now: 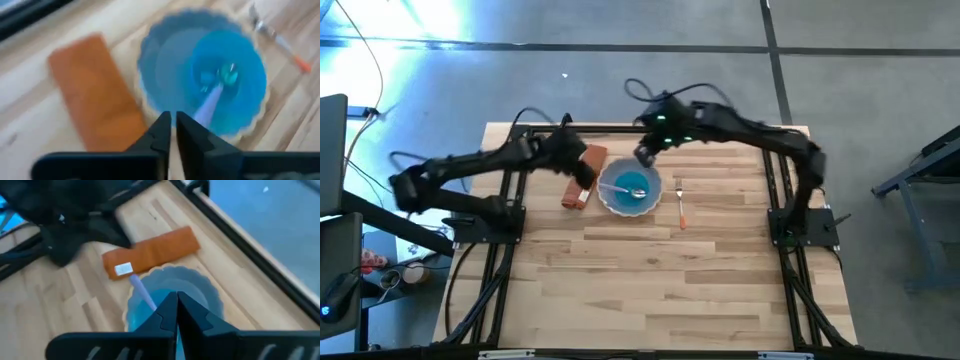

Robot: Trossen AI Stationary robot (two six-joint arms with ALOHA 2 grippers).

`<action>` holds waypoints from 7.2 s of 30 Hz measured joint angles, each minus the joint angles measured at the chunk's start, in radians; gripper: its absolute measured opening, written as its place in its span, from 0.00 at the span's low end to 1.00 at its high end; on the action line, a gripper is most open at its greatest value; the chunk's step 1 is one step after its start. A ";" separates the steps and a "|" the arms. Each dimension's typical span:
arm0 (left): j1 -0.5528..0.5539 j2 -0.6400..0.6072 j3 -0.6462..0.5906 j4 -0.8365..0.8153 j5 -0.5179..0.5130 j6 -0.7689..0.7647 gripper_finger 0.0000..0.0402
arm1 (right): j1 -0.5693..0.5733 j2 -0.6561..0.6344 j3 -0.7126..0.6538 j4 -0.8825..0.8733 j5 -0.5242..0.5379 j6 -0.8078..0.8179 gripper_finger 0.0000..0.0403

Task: Set table place
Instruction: Adjust the light blue plate, then return to Home Position

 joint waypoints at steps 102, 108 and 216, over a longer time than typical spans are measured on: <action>-0.321 -0.435 -0.488 0.643 -0.054 -0.049 0.00 | 0.239 -1.587 -1.583 0.602 0.225 0.165 0.00; -0.322 -0.688 -0.663 0.697 -0.047 -0.086 0.00 | 0.216 -1.838 -1.677 0.606 0.221 0.152 0.00; -0.322 -0.996 -0.791 0.574 -0.046 -0.126 0.00 | 0.208 -1.833 -1.722 0.413 0.247 0.032 0.00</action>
